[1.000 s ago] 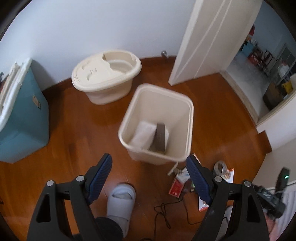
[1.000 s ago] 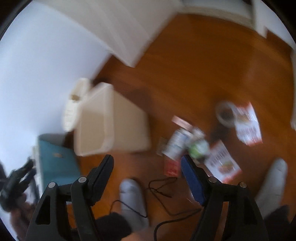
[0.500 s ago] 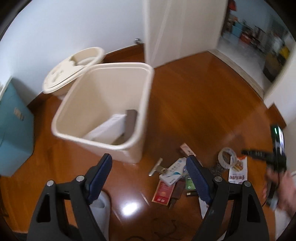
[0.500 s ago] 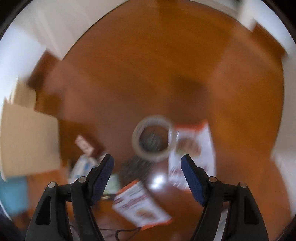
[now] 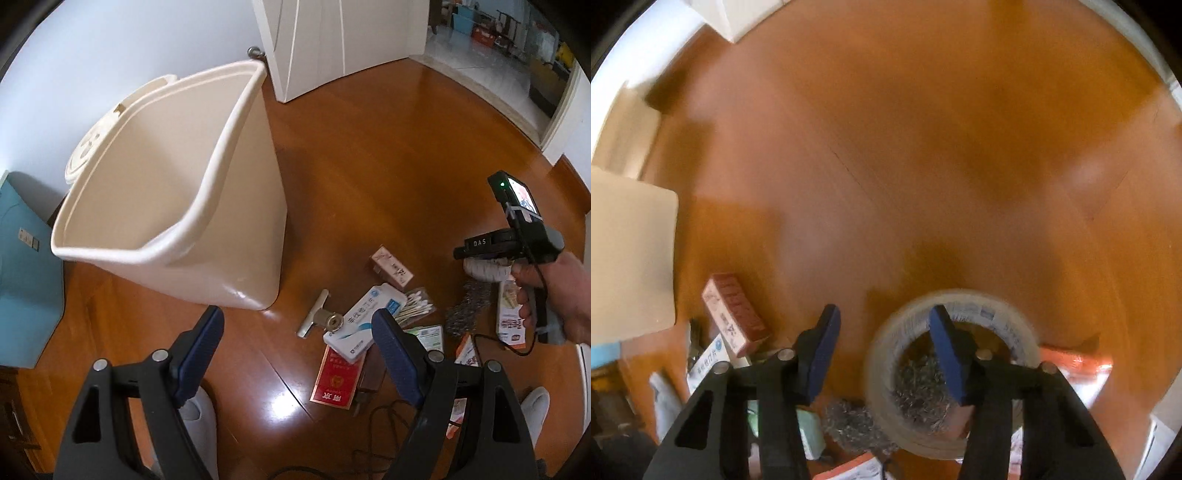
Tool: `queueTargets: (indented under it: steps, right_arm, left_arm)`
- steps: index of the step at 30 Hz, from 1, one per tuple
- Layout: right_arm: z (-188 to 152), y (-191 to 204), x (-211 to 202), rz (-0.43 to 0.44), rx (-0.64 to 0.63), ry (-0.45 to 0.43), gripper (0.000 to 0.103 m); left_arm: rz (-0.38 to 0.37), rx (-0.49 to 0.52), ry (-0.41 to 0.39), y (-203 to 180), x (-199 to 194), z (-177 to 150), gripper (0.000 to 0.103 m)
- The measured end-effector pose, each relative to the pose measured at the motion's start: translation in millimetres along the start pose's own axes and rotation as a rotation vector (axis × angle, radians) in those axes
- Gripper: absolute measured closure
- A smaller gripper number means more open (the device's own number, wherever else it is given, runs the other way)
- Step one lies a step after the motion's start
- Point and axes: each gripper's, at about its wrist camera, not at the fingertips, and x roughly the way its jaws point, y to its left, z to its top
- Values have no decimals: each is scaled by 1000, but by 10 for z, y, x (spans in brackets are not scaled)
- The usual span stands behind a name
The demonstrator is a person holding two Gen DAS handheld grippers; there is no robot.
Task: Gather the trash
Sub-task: 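Lower the right gripper onto the clear tape roll rim and close it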
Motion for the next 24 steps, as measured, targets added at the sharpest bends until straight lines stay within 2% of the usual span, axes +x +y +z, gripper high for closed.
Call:
queueTargets:
  steps: [2, 3, 4, 10, 14, 17, 20, 22, 23, 24]
  right_arm:
    - [5, -68, 44, 30, 56, 63, 65]
    - [-16, -132, -28, 86, 99, 51, 65]
    - [-31, -175, -66, 95, 117, 51, 65]
    - [-91, -484, -129, 84, 202, 56, 65]
    - [-4, -492, -150, 94, 234, 26, 63]
    - [52, -334, -49, 35, 186, 68, 54]
    - [52, -175, 118, -29, 120, 129, 49]
    - [53, -40, 98, -89, 26, 82, 56]
    - [52, -31, 85, -95, 9, 72, 75]
    - [37, -66, 44, -53, 10, 60, 82]
  left_arm:
    - [-1, 3, 4, -21, 11, 2, 21]
    - [2, 8, -3, -31, -1, 13, 21]
    - [3, 11, -8, -42, -13, 26, 21]
    - [-7, 30, -27, -122, -52, 47, 21]
    - [11, 33, -30, -106, -7, 33, 21]
    - [15, 18, -13, -83, 65, 21, 21]
    - [16, 25, -4, -108, 130, -12, 21]
    - [6, 39, 6, -162, 187, -32, 21]
    - [-3, 46, 10, -180, 200, -40, 21]
    - [-25, 57, 20, -241, 256, -44, 21]
